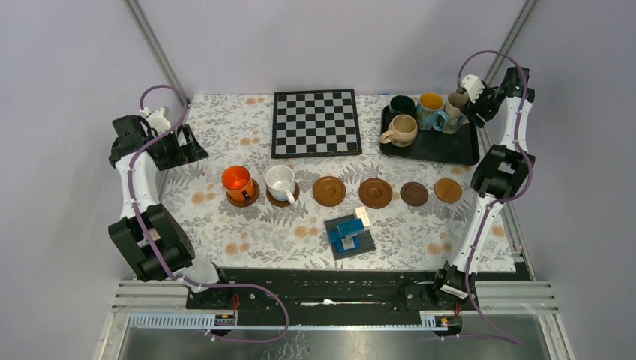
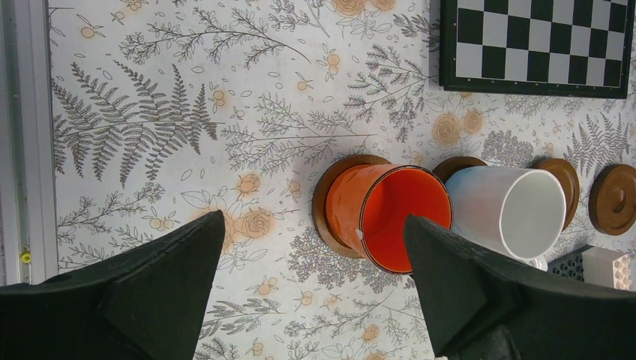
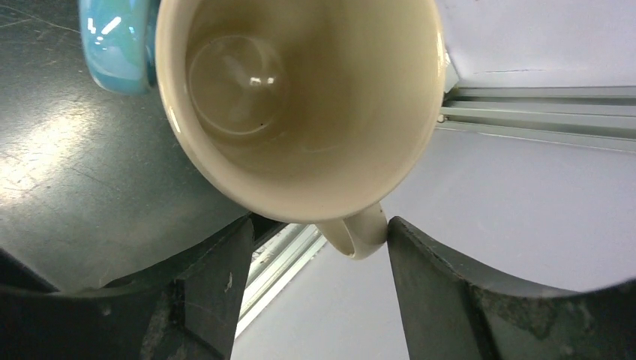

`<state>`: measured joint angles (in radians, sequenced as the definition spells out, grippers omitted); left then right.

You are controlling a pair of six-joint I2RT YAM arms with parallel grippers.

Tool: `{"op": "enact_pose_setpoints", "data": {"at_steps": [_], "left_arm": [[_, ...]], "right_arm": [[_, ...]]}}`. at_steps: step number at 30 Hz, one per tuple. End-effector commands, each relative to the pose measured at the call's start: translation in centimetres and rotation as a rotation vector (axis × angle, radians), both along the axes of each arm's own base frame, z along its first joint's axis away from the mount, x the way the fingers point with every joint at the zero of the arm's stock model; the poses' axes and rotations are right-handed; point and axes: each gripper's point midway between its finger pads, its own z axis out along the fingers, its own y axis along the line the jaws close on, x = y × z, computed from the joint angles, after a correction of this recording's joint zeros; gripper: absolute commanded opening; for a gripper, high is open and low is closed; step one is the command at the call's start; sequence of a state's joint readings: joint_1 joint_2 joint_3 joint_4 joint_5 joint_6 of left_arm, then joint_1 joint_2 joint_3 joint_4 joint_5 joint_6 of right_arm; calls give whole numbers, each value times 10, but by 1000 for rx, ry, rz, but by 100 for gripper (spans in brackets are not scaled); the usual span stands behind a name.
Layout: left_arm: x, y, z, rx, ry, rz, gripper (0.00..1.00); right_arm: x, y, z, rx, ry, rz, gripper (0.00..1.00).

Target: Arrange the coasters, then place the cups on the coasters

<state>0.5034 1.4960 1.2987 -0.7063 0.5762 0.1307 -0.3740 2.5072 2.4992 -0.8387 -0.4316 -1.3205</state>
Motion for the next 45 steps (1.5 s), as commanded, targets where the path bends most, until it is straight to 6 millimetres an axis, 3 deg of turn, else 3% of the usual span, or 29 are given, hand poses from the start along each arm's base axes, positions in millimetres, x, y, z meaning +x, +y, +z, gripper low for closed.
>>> {"op": "enact_pose_setpoints", "data": {"at_steps": [1,11,32,39,45], "left_arm": [[12,6,13,27,-61,-5,99],[12,5,9,14,-52,-12,99],[15,5,16,-6,-60,9,99],[16,6,15,-3,-56,16,99],[17,7,11,-13,-43,21,99]], "right_arm": [[-21,21,21,65,38,34,71],[-41,38,25,169,101,-4,64],[-22,46,-29,235,179,-126,54],[-9,52,-34,271,154,-158,52],[-1,53,-36,323,144,-217,39]]}}
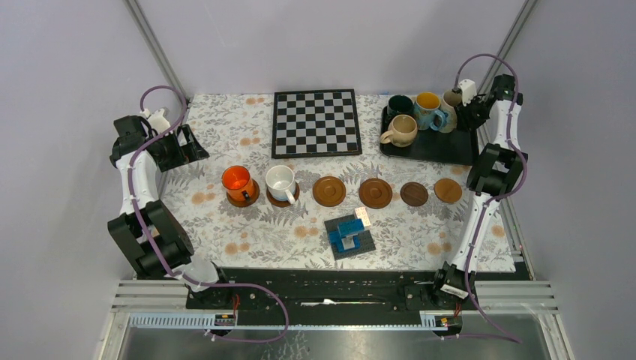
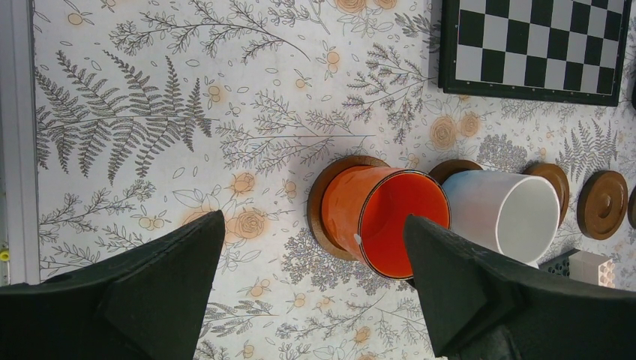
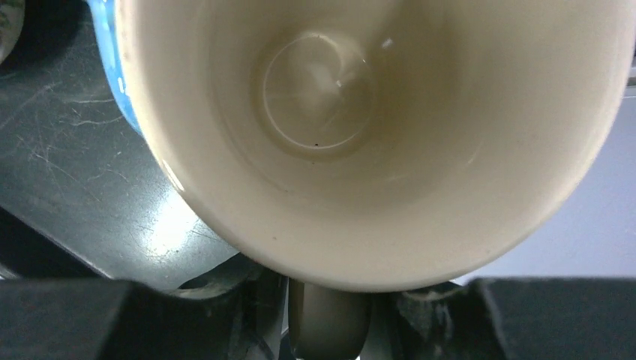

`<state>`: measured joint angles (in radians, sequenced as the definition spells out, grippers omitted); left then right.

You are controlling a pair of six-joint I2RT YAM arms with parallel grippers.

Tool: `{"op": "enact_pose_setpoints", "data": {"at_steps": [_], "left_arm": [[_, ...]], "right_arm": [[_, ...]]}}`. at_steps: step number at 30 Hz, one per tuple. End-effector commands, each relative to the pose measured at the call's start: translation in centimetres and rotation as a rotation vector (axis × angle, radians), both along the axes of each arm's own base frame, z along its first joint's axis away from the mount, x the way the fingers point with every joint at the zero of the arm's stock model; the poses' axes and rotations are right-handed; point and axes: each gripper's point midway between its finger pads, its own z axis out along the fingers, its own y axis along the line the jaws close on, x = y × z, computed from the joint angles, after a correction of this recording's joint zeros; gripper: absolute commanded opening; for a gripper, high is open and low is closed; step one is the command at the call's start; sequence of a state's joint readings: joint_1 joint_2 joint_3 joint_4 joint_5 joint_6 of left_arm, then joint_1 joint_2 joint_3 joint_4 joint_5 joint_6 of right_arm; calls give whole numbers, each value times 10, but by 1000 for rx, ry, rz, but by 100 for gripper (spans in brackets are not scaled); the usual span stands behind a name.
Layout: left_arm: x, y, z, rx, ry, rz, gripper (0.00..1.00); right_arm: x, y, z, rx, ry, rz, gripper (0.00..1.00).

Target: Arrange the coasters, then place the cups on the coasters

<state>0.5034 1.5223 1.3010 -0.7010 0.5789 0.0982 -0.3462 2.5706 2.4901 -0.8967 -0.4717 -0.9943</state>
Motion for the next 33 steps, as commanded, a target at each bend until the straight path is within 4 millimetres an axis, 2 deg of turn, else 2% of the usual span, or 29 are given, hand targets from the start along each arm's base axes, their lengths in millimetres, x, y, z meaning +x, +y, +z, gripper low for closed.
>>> {"op": "enact_pose_setpoints", "data": {"at_steps": [1,7,10,11,15,25,29,33], "left_arm": [[15,7,17,20,-64,3,99],[15,6,16,15,-63,-2,99],[16,6,16,12,-65,-6,99],[16,5,16,10,-64,-9,99],[16,5,15,6,-64,-14,99],[19,4,16,5,-74,-31,99],[19,4,19,6,-82,-34,99],[18,3,19,2,-81,-36,99]], "right_arm": [[16,17,14,54,-43,-33,37],[12,20,28,108,-36,-97,16],[9,21,41,156,-42,-143,2],[9,21,46,174,-48,-158,0],[7,18,64,220,-64,-218,0],[0,-10,106,242,-179,-356,0],[-7,-14,116,252,-223,-380,0],[-18,-10,114,239,-239,-367,0]]}}
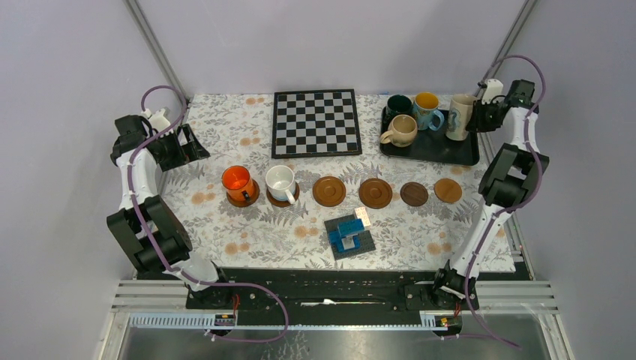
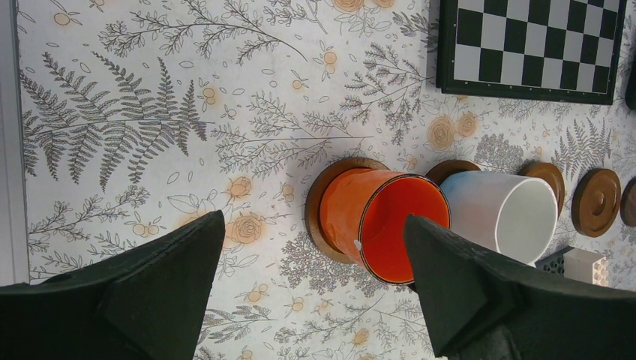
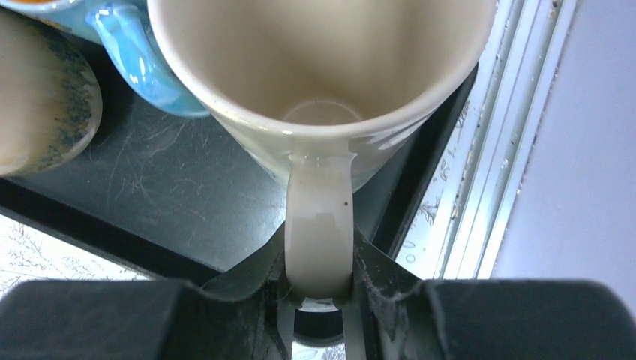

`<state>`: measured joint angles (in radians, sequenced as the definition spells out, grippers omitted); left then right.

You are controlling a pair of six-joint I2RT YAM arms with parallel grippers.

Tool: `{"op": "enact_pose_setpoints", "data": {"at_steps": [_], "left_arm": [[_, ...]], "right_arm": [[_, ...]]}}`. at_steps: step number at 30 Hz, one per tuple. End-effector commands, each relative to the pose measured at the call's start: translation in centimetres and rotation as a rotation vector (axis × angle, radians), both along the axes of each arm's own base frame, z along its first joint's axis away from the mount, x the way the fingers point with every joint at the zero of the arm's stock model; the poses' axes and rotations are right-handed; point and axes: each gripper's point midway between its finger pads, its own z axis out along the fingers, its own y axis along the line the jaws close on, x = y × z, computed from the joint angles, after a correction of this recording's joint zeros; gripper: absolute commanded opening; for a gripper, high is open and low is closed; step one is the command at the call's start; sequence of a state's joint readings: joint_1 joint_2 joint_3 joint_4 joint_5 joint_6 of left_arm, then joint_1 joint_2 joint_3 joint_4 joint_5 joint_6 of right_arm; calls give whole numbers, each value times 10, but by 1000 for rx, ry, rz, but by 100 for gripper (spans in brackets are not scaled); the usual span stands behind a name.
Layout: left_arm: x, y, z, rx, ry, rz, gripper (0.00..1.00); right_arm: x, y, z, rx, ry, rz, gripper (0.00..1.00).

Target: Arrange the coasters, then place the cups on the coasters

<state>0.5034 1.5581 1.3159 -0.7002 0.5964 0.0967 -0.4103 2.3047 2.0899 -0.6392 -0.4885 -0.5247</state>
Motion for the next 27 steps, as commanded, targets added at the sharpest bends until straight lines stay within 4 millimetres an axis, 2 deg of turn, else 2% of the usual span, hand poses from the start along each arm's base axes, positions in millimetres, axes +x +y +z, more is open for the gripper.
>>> {"op": "enact_pose_setpoints", "data": {"at_steps": [1,6,10,15,21,24,25,27], "left_arm": [[13,2,24,20,-92,-26,99],[11,1,25,22,-99,-23,99],[10,1,27,29,-105,-24,99],[11,2,31,31,-113,-23,99],[10,-2,30,9,-110,-24,99],[10,-2,29,5,-107,-22,99],[9,-3,29,3,-106,-22,99],[9,-3,28,-3,-104,-20,99]], "right_arm": [[12,0,81,-65,-240,13,0],[-6,9,74,-73,-290,21,0],[-23,18,48,-51,-224,48,0],[-45,19,24,-75,-104,88,0],[-66,16,7,-85,51,123,21],[-68,13,1,-96,83,116,28],[-68,12,0,-95,83,112,36],[-66,13,1,-88,78,101,46]]}}
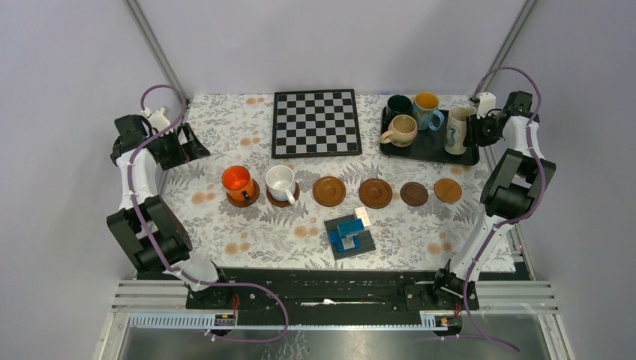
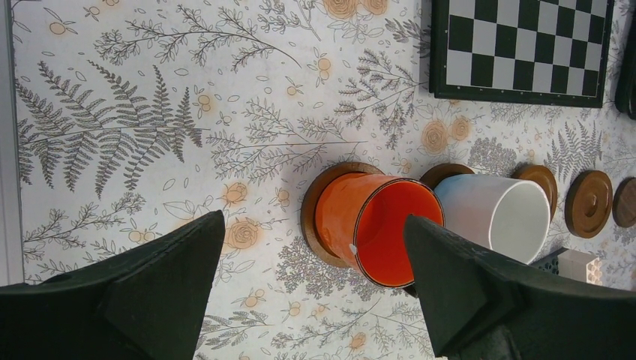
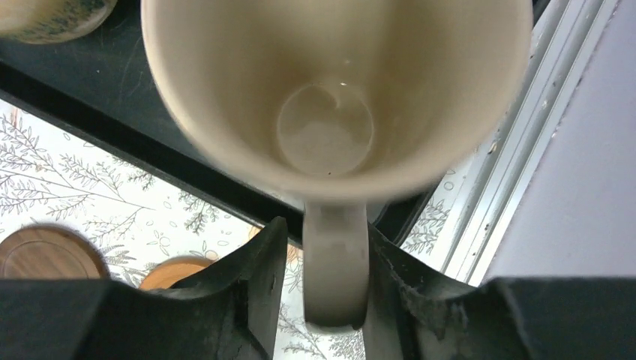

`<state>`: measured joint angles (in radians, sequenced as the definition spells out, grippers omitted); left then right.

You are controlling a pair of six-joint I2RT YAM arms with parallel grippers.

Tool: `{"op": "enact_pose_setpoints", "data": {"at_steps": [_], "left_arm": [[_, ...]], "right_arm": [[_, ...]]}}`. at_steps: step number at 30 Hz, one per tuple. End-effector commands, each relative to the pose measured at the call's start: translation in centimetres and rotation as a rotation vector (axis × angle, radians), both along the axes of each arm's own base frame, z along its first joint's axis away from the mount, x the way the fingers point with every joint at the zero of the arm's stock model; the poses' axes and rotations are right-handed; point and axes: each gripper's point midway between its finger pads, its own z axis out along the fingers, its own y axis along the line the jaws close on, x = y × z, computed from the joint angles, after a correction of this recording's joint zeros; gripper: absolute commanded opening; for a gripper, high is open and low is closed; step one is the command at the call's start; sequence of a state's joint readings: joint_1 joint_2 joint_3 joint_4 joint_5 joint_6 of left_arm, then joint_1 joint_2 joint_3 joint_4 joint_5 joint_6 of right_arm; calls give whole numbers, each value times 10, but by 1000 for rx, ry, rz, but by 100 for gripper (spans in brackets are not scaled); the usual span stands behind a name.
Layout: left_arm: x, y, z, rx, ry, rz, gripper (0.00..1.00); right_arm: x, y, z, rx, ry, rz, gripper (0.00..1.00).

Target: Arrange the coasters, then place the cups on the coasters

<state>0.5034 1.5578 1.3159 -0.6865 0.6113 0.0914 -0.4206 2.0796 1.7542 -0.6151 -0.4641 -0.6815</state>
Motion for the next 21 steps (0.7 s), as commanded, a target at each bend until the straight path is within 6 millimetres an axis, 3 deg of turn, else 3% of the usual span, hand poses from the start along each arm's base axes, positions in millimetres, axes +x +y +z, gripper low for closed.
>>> {"op": "enact_pose_setpoints", "data": {"at_steps": [1,13,16,19,21], "left_arm": [[6,-2,24,3,-84,-13,99],[4,-4,24,-6,-87,-7,99],[4,-5,23,-14,-83,-4,99],[4,-5,22,-17,-80,-2,99],[4,-5,22,-16,-83,-4,99]], "right_arm": [[-1,1,3,-2,26,2,47],[0,-5,-6,-31,55,21,42],[2,-4,-4,-23,40,15,30],[3,1,1,-8,9,14,3],[5,3,5,4,-22,-2,0]]}}
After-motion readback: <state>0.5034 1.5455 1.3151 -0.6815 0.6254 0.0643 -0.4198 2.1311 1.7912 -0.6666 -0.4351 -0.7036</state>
